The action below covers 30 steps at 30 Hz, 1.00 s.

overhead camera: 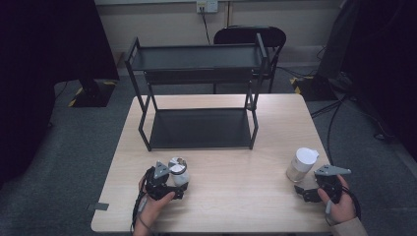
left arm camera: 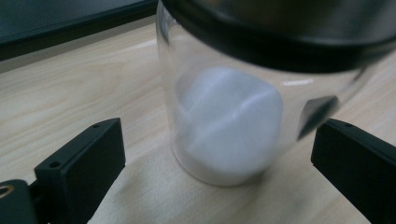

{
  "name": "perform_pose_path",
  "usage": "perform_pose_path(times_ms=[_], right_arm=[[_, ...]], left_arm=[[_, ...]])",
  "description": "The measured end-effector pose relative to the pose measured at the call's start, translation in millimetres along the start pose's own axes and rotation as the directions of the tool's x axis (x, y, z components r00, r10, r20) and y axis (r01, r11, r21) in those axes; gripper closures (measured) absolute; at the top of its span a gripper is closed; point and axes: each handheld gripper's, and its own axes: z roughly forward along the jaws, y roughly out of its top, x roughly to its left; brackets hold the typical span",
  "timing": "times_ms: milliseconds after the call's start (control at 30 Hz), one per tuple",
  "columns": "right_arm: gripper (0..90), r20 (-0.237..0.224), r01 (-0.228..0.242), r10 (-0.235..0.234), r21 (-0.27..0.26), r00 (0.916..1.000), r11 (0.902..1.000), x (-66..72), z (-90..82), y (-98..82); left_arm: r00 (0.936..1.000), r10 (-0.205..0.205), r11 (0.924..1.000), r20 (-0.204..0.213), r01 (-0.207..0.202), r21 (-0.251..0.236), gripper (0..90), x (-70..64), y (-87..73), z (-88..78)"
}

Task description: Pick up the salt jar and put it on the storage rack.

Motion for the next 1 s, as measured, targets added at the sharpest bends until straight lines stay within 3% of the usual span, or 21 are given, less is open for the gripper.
perform_pose_path(times_ms=[633,1000], right_arm=[[0.0,0.000,0.000,0.000,0.000,1.0000,1.0000,0.0,0.0,0.0],[0.0,0.000,0.000,0.000,0.000,1.0000,1.0000,0.0,0.0,0.0]], left_arm=[[0.9999,0.015,0.9994,0.008,-0.015,-0.030,20.3,-4.5,1.3,11.4],[0.9996,0.026,0.9988,-0.009,-0.027,-0.041,29.5,-6.7,0.6,12.7]])
